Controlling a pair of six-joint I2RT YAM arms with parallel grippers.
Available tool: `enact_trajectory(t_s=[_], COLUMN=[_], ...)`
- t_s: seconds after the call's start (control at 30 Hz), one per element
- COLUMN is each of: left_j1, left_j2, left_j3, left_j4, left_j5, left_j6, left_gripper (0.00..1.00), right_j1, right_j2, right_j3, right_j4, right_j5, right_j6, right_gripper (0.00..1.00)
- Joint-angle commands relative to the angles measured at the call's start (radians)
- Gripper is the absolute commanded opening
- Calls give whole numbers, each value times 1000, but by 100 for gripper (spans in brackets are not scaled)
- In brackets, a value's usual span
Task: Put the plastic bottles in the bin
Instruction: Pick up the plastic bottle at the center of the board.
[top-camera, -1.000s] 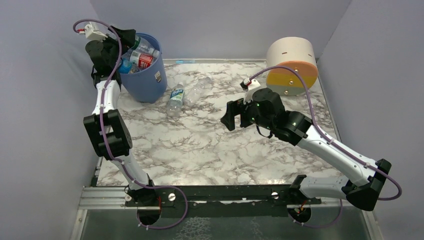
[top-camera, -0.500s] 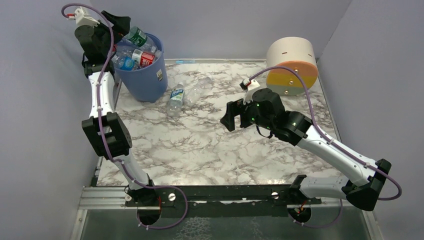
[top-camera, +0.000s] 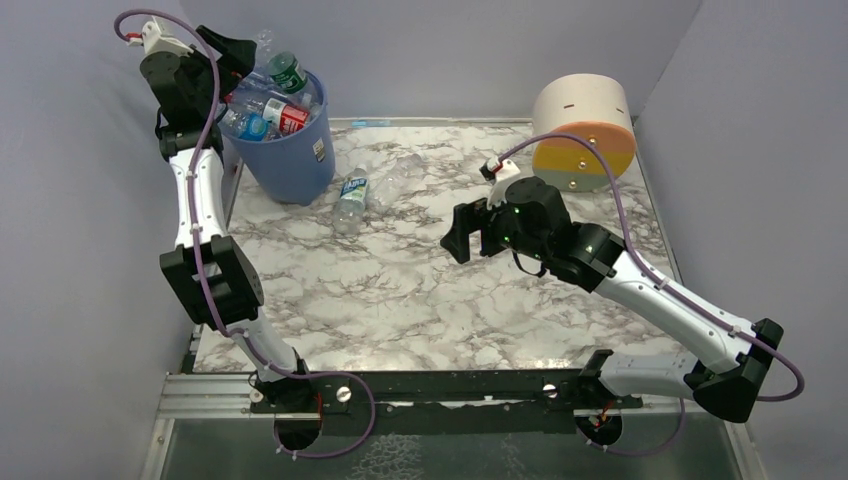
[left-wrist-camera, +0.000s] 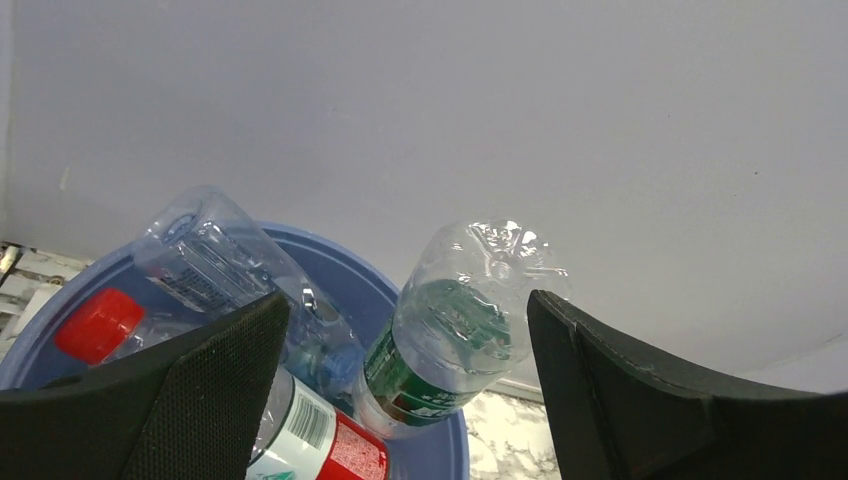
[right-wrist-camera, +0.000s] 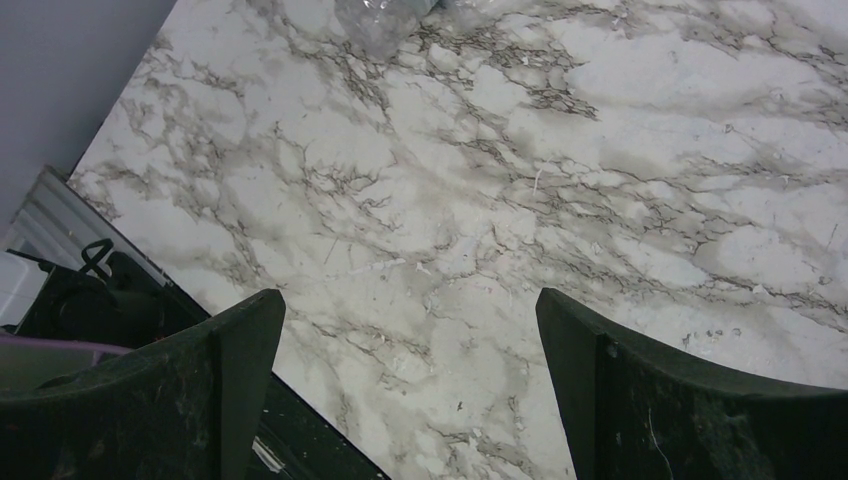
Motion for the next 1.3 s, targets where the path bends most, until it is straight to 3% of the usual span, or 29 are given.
enact_trajectory(t_s=[0.0,0.33,0.67,1.27], left_j1=[8,25,28,28], left_j2=[-67,-154,-319,-643], left_j3=[-11,-36,-166,-645], left_j4=[-18,-20,-37,-118], left_j5=[25,98,190,299], left_j6=[1,-35,-49,3], left_gripper=[95,95,99,99], right_j1=[5,5,5,5], right_j2=[-27,-48,-44,112], right_j3=[-16,-40,-49,5], right_j4=[26,27,39,107], right_j5=[-23,-32,-51,-89], right_j6=[15,29,43,50], right_gripper=[100,99,99,100])
